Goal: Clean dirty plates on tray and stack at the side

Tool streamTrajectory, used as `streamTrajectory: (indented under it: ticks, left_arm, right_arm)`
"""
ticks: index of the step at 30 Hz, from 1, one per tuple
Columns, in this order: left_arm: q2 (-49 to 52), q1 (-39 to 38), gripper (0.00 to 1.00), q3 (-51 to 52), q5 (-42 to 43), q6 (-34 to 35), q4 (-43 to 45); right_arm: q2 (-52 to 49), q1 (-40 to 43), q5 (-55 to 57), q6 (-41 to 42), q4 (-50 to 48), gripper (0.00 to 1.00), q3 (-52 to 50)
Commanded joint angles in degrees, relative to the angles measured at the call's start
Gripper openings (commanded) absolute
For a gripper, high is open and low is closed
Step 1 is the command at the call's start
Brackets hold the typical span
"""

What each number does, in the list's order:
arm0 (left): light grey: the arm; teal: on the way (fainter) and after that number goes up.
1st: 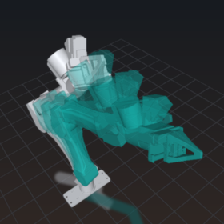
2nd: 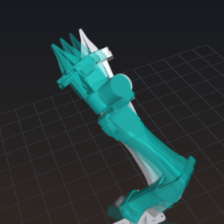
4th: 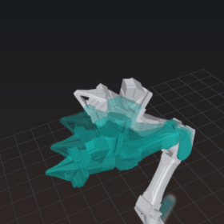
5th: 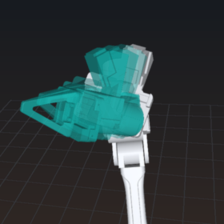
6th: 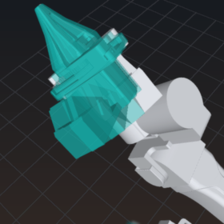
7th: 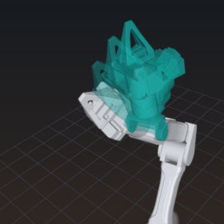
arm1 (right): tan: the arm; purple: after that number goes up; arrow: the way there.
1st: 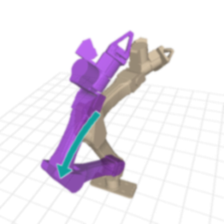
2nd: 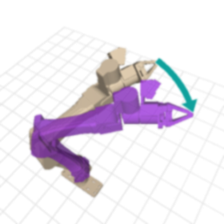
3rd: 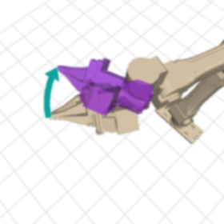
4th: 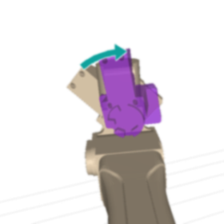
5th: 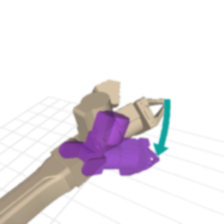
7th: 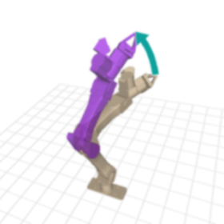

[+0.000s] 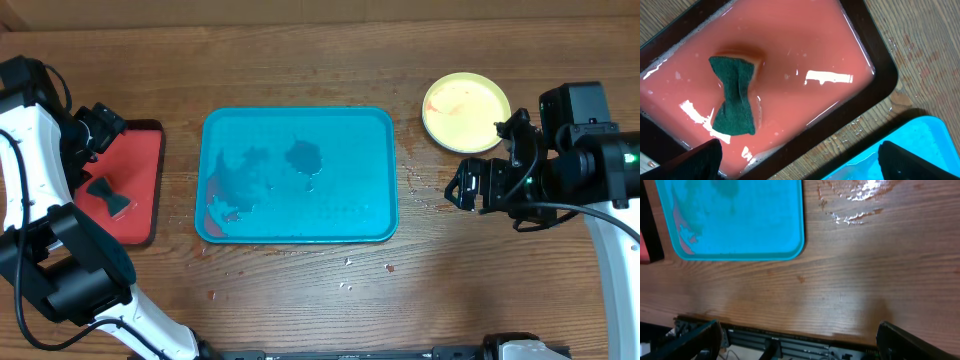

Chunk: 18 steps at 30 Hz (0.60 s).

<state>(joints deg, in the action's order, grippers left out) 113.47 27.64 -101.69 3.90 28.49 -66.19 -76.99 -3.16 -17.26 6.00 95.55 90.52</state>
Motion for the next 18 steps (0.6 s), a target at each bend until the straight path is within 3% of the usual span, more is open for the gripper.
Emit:
streamTrajectory:
  ticks: [1, 12, 18]
  left_arm:
    - [-1.29, 0.09, 1.0, -1.11, 0.2, -0.22, 0.02]
    - [-1.29, 0.09, 1.0, -1.11, 0.2, -0.22, 0.02]
    - [-1.29, 0.09, 1.0, -1.11, 0.2, -0.22, 0.02]
  right_arm:
    - [0.37, -0.31, -0.63, -0.04, 1.51, 1.0, -0.24]
    - [2.19, -0.33, -0.35, -1.62, -4.33, 1.0, -0.59]
    - [14.08, -1.36, -0.37, -4.55, -18.64, 1.0, -8.63]
